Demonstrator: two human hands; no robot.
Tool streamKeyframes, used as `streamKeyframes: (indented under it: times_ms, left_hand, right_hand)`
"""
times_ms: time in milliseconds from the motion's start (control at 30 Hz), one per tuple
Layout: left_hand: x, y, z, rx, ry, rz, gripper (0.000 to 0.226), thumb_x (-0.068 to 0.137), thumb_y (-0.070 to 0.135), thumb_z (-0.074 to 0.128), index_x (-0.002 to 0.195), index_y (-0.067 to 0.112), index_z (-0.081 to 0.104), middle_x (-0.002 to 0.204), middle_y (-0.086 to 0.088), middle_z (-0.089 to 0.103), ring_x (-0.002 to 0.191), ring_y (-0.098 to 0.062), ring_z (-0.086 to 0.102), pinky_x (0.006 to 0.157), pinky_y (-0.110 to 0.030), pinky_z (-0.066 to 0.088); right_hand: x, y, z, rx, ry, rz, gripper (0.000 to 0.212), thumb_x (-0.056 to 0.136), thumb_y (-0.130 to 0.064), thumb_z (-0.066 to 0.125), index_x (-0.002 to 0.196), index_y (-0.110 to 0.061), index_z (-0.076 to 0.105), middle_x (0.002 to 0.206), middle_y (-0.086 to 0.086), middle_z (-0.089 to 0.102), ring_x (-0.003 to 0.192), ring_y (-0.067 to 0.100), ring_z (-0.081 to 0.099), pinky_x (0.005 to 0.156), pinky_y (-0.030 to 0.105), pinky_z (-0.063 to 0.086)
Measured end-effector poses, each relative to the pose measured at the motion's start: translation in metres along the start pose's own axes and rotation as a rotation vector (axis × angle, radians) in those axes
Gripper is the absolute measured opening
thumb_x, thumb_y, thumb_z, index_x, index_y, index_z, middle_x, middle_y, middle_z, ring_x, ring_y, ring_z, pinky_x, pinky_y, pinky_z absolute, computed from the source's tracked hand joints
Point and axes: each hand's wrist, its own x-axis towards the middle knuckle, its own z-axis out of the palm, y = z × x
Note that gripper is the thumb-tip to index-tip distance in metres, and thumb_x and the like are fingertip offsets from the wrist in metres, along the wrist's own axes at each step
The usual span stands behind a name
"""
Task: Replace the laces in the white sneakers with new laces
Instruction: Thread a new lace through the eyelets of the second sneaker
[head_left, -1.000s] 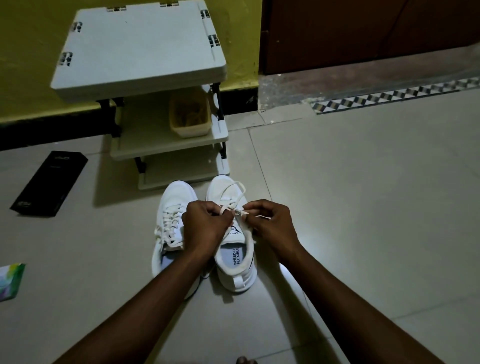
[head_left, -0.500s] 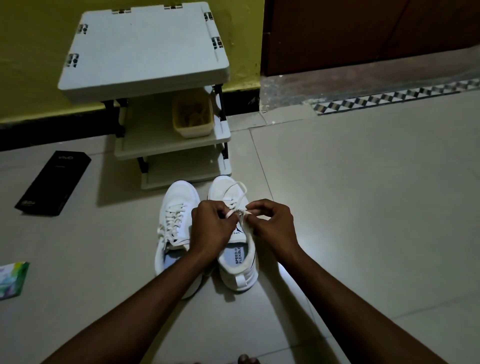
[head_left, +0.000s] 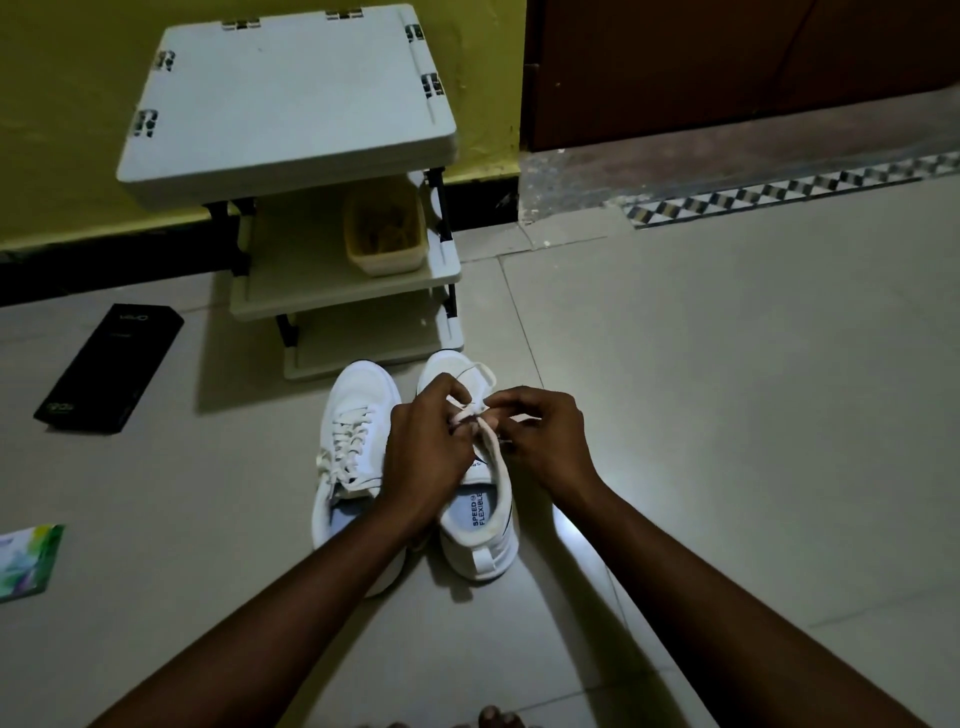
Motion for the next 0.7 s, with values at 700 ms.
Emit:
streamKeyframes:
  times_ms: [700]
  left_hand:
    - [-0.004,-0.016,0.004,0.078,0.017,-0.041,0.039,0.082,0.013,0.079,0.117,0.013,0.060,0.114,-0.003,0.045,0.099,-0.016,0.051,0.080,-0.012,0.031]
  right_hand:
    - [0.020,0.018,-0.040,-0.286,0.333,0.057,0.032,0.086,0.009,0.059,0.082,-0.016,0.078,0.085,0.004,0.073,0.083,0.025,0.069,0.081,0.037,0.057]
